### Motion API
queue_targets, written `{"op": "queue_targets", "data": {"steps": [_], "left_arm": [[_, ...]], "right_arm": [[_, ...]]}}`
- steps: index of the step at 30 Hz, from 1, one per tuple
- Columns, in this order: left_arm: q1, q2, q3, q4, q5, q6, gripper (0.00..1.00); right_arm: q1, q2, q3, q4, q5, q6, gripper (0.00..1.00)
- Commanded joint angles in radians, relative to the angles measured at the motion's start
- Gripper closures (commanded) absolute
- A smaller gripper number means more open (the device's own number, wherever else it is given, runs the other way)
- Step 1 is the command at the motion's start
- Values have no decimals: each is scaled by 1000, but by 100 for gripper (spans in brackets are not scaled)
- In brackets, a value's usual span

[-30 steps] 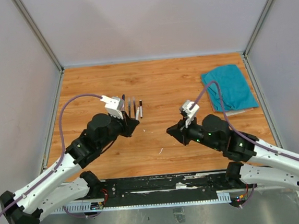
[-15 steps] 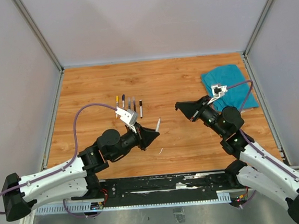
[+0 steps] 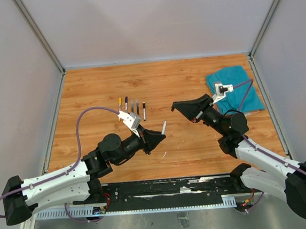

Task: Insert the pens into the pen caps
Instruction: Pick up the pen cap from the center of the board, then insert the pen cap onto the pen.

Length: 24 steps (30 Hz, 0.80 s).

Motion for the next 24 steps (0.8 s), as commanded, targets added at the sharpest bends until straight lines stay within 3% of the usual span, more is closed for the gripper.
{"op": "queue_targets", "data": {"steps": [1, 24], "left_arm": [[-8, -6, 12, 49, 8, 21, 99], [-8, -15, 4, 54, 14, 25, 99]], "right_arm": [[1, 6, -2, 133, -65, 36, 99], [50, 32, 20, 31, -134, -1, 99]]}}
